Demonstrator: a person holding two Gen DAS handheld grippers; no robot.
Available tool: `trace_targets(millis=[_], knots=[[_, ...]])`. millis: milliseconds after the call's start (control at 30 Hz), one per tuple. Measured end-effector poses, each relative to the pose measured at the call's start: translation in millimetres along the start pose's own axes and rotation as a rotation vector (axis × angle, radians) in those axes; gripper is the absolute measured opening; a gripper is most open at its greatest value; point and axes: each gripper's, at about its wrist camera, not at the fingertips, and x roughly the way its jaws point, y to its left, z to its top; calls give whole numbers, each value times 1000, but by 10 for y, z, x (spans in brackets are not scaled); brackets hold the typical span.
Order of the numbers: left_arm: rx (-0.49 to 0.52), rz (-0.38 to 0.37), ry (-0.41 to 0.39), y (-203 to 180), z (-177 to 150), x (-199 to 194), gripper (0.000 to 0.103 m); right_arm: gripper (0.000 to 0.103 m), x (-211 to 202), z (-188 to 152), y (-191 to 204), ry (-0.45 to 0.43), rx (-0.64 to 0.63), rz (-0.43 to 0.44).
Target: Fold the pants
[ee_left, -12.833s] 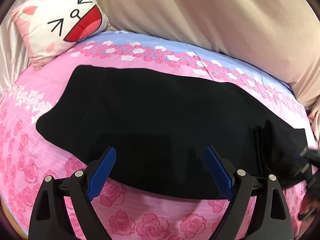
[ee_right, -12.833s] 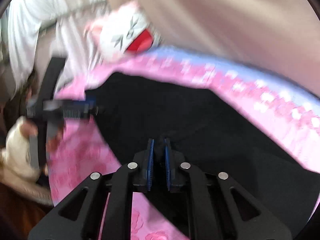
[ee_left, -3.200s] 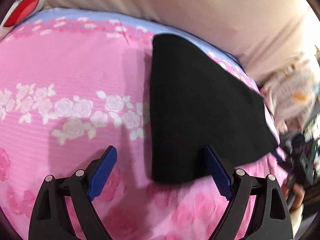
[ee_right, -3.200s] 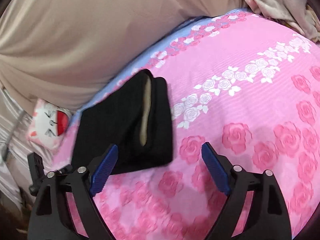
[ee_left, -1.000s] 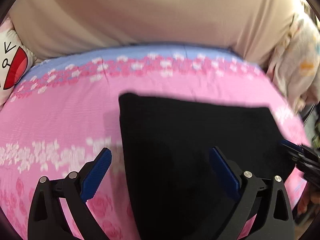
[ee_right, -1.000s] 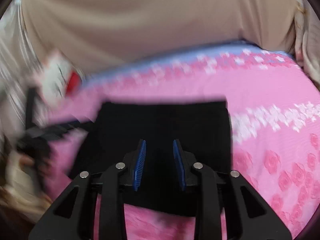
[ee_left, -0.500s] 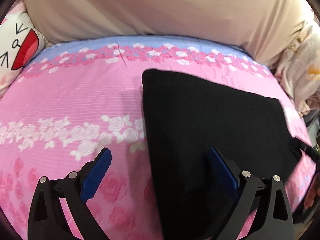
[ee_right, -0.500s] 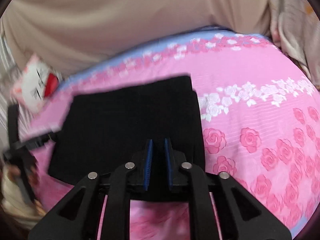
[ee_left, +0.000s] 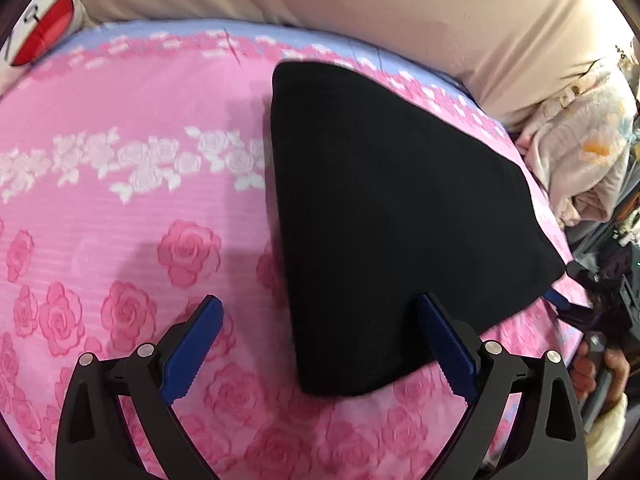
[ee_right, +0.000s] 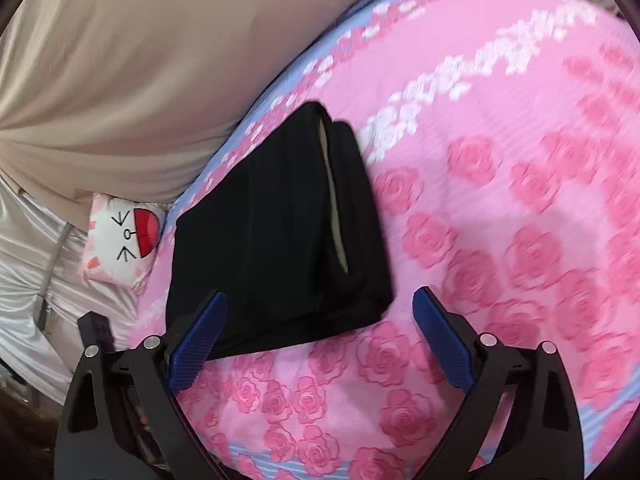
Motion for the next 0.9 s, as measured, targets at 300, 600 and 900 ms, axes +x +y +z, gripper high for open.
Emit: trace_targets(millis=[300, 600, 900], knots=[[29, -70, -2, -208, 132, 196, 97, 86, 231, 52, 143, -32, -31, 17], [-12, -116, 30, -328, 374, 397, 89, 47, 327, 106, -10, -46, 36, 73], [-60, -159, 42, -235, 440, 424, 65, 49, 333, 133, -5, -42, 35, 82]])
